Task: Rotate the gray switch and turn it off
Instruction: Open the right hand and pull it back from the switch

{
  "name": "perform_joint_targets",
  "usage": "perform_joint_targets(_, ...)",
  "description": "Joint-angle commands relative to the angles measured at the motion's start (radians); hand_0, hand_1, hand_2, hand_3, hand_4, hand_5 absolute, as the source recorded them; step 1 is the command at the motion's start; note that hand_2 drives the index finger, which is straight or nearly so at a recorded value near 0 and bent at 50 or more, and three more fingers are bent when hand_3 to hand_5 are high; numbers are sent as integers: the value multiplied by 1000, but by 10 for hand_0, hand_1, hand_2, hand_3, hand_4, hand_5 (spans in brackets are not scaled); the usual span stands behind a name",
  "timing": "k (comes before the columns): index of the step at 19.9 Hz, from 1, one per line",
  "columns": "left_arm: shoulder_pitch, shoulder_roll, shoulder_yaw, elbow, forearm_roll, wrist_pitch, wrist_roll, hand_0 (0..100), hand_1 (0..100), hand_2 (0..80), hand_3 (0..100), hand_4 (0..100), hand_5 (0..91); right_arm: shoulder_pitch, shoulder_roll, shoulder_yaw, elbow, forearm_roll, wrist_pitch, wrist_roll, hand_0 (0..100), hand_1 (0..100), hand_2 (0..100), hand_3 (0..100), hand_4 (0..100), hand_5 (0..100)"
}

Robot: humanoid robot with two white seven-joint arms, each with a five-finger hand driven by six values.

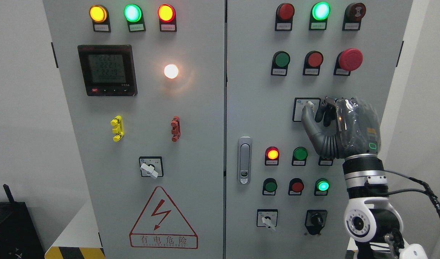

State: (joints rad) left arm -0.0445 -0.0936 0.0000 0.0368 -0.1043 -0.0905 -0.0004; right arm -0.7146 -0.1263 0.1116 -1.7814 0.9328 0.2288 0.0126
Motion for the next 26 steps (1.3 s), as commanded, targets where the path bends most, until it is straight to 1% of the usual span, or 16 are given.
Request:
perform_joint_targets(1, 0, 0, 32, 0, 0, 0, 0, 120, 389, 0, 0, 0, 0, 30, -13, -6, -70, 3, -14, -2, 580, 271, 730, 906, 820, 934)
perform_joint_targets(3, 0, 0, 32, 0, 0, 0, 0, 120, 389, 0, 0, 0, 0, 43, -15, -9, -93, 4, -28, -8, 568, 262, 728, 905, 819, 933)
perform_joint_targets(5, 0, 0, 32, 0, 0, 0, 0, 120, 389, 0, 0, 0, 0, 56, -15, -16, -121, 4, -37, -16, 485, 253, 715, 875, 807, 928)
perform_joint_targets(8, 0, 0, 32, 0, 0, 0, 0, 120, 389, 0, 0, 0, 0, 89, -15, -46, -167, 4, -74, -52, 436, 256, 660, 830, 786, 914)
perform_joint_targets(10, 0, 0, 32, 0, 0, 0, 0, 120, 389, 0, 0, 0, 0, 125, -13, -72, -205, 6, -118, -56, 427, 256, 626, 821, 772, 886)
perform_joint_targets(11, 0, 0, 32, 0, 0, 0, 0, 120, 389, 0, 0, 0, 0, 147, -13, -87, -219, 4, -144, -56, 421, 246, 565, 827, 774, 833)
perform_joint_targets(13, 0, 0, 32, 0, 0, 0, 0, 120, 389, 0, 0, 0, 0, 188, -6, -116, -236, 3, -219, -57, 416, 238, 527, 804, 758, 772)
perform_joint_targets(14, 0, 0, 32, 0, 0, 0, 0, 120, 389, 0, 0, 0, 0, 205, -4, -128, -245, 3, -242, -57, 414, 232, 465, 746, 678, 650)
perform_joint_targets(15, 0, 0, 32, 0, 0, 0, 0, 120, 389, 0, 0, 0, 0, 225, -4, -139, -257, 3, -270, -57, 413, 228, 455, 729, 646, 610)
perform_joint_targets(16, 0, 2, 32, 0, 0, 0, 0, 120, 389, 0, 0, 0, 0, 240, -1, -147, -263, 3, -293, -57, 408, 219, 386, 599, 502, 446)
perform_joint_targets(19, 0, 0, 32, 2, 0, 0, 0, 120, 389, 0, 0, 0, 0, 283, 7, -156, -291, 1, -348, -57, 400, 182, 288, 407, 305, 215)
perform_joint_targets(22, 0, 2, 32, 0, 0, 0, 0, 120, 389, 0, 0, 0, 0, 307, 19, -165, -305, 1, -379, -50, 386, 142, 164, 216, 135, 61)
perform_joint_targets(23, 0, 0, 32, 0, 0, 0, 0, 120, 389, 0, 0, 0, 0, 307, 17, -167, -305, 1, -382, -43, 364, 125, 103, 142, 40, 0)
perform_joint_targets(24, 0, 0, 32, 2, 0, 0, 0, 120, 389, 0, 0, 0, 0, 314, 16, -171, -305, 1, -391, -28, 341, 120, 77, 99, 0, 0)
perform_joint_targets(25, 0, 0, 32, 2, 0, 0, 0, 120, 389, 0, 0, 0, 0, 320, 16, -174, -305, 1, -399, -10, 256, 128, 10, 27, 0, 0)
perform_joint_targets(26, 0, 0, 32, 0, 0, 0, 0, 120, 389, 0, 0, 0, 0, 322, 16, -182, -305, 1, -407, 3, 157, 159, 0, 3, 0, 0)
